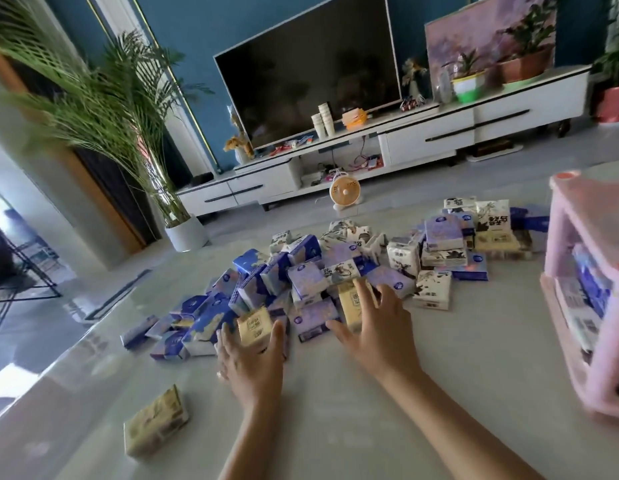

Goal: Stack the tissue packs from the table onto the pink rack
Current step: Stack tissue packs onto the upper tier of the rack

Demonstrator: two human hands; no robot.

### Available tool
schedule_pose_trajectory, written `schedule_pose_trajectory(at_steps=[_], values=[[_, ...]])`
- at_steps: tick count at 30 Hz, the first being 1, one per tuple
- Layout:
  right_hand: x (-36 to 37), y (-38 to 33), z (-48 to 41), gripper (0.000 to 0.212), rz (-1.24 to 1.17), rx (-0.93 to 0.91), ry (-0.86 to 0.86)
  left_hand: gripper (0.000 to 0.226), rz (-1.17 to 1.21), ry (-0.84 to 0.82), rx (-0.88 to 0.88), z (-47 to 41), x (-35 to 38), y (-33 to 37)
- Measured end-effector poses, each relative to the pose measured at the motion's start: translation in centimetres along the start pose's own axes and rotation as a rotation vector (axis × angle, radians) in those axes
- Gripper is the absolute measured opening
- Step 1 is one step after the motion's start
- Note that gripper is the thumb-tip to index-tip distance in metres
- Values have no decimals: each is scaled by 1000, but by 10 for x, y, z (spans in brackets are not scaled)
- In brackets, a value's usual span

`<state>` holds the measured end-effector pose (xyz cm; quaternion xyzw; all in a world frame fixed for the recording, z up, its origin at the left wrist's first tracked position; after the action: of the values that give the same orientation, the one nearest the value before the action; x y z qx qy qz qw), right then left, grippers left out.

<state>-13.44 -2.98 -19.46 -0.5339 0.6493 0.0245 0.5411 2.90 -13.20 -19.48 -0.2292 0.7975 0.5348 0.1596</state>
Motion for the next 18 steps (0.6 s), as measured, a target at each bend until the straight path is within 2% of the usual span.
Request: schedule_pose_trajectory(at_steps=[3,5,9,11,13,15,18], values=[[8,0,-2,67,70,-10,34,81,-75,-70,69,1,10,2],[10,2,-2,57,67,6,63,67,-75,-67,39,0,10,2],[10,4,-1,42,90,24,106,60,-85,-20,51,2,6,3],[3,1,2,45,101,28,154,55,-138,49,164,8,5,10],[-2,-5,5,49,101,-51,198,48,-191,61,384,14,8,21],[-2,-16,10,44,101,-221,193,50,-266,-26,549,17,16,28],[16,-27,9,49,173,-393,58,53,-311,-10,567,13,19,27]])
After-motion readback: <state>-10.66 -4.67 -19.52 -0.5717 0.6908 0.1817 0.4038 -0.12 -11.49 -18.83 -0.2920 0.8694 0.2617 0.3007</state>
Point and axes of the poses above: each hand's wrist, its own z-axis away from the middle knuckle, its own x-axis out of the palm, y = z × x, the point moved 3 cm from there along -z, towards the middle knuckle, and after that the axes turned 5 degrees about x, right-handed, at the moved point
